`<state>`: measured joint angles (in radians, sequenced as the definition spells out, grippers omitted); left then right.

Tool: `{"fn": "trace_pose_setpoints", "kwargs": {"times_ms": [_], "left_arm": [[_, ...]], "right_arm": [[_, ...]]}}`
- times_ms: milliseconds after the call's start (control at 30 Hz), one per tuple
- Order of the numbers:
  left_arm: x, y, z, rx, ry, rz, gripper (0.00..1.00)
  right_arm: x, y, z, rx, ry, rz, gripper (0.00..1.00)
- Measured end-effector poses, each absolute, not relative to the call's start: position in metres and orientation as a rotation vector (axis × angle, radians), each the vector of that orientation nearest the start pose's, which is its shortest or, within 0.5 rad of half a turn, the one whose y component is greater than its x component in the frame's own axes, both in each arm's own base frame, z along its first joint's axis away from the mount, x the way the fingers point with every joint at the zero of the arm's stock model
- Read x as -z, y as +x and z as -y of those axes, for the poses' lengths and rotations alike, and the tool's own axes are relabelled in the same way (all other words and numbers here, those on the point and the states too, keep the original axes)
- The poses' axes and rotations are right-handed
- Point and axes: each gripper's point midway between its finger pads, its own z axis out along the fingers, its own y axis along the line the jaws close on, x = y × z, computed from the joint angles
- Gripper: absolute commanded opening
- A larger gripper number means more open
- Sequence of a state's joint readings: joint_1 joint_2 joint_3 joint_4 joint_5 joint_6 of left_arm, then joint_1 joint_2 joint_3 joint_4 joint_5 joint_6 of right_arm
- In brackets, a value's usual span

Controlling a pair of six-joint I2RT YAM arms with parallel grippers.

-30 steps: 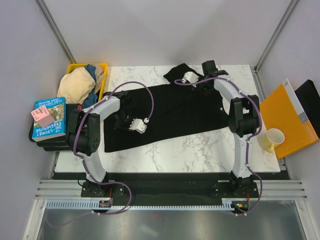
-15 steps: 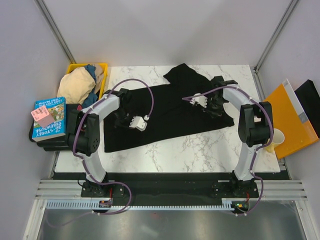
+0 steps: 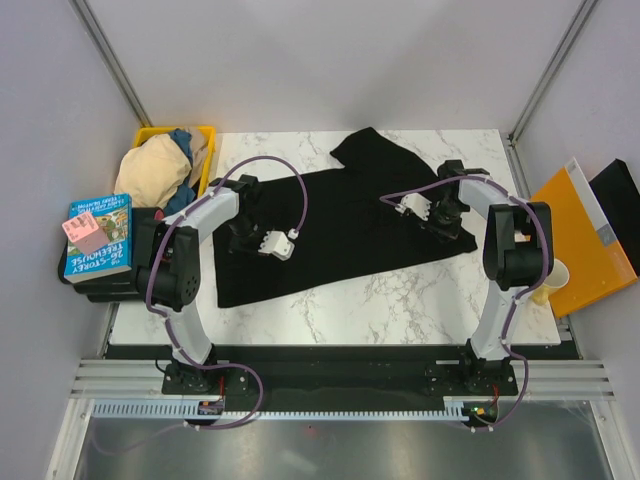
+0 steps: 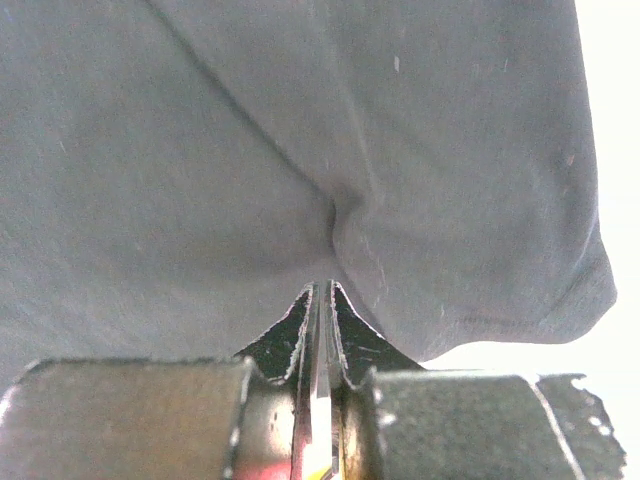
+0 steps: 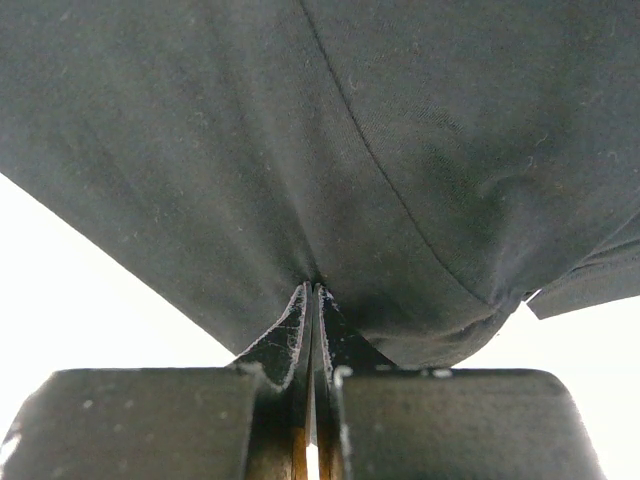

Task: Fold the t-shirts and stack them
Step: Fold the flattened tshirt in 1/3 of the way

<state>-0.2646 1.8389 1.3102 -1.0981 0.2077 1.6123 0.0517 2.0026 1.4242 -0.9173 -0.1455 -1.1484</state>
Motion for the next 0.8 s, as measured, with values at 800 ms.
{"fn": "trace_pose_setpoints", "kwargs": {"times_ms": [800], "left_arm": [[-0.033, 0.308, 0.074, -0.326, -2.551, 1.895, 0.12]], "right_arm": [[-0.121, 0.482, -0.115, -0.064, -1.66, -2.072, 0.0]]}}
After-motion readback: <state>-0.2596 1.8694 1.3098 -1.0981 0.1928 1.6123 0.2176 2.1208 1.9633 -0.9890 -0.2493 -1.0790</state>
